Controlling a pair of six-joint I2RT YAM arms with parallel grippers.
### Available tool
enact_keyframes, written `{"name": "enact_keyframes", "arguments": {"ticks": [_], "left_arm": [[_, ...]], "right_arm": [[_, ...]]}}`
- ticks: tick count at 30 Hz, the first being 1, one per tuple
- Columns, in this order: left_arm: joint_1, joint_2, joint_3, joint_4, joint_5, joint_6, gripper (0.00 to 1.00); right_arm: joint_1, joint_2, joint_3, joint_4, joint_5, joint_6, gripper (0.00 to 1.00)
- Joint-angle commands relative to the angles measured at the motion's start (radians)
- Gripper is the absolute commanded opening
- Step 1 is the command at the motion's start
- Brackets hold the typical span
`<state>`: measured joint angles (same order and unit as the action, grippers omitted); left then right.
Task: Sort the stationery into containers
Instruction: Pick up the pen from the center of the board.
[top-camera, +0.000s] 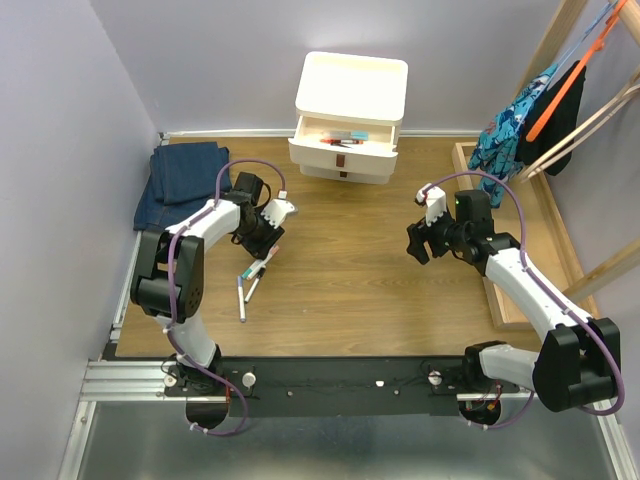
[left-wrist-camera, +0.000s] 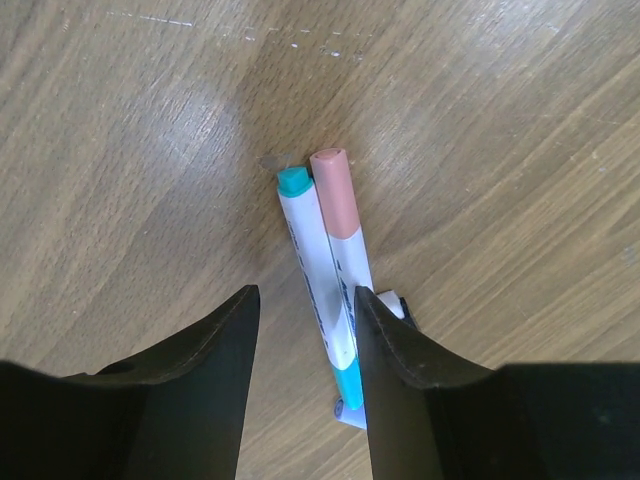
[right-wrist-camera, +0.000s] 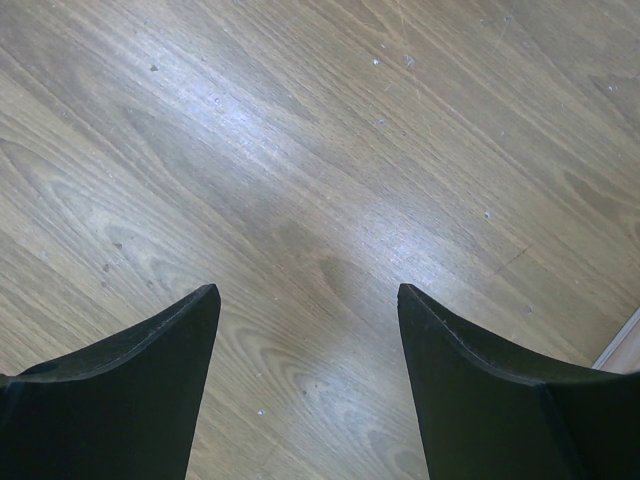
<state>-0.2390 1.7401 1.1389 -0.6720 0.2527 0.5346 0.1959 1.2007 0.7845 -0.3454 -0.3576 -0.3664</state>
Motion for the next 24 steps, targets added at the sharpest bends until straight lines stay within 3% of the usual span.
{"name": "enact_keyframes", "arguments": {"ticks": [1, 17, 20, 24], "left_arm": [[0.006, 0.027, 0.03, 0.022, -0.036, 0.014, 0.51], [0.006, 0.064, -0.004, 0.032, -0.081, 0.008, 0.48], [0.006, 0.079, -0.002, 0.026, -0.079, 0.001, 0.41], [0.006, 0.098, 0.013, 0.005, -0.049, -0.011, 0.23]], "right_arm": [[-0.006, -0.001, 0.03, -0.004, -0.012, 0.011, 0.8], [-0.006, 0.005, 0.029, 0.0, -0.009, 0.007, 0.8], [-0.006, 0.005, 0.025, 0.003, -0.007, 0.007, 0.8], [-0.006, 0.005, 0.022, 0.006, -0.004, 0.004, 0.8]]}}
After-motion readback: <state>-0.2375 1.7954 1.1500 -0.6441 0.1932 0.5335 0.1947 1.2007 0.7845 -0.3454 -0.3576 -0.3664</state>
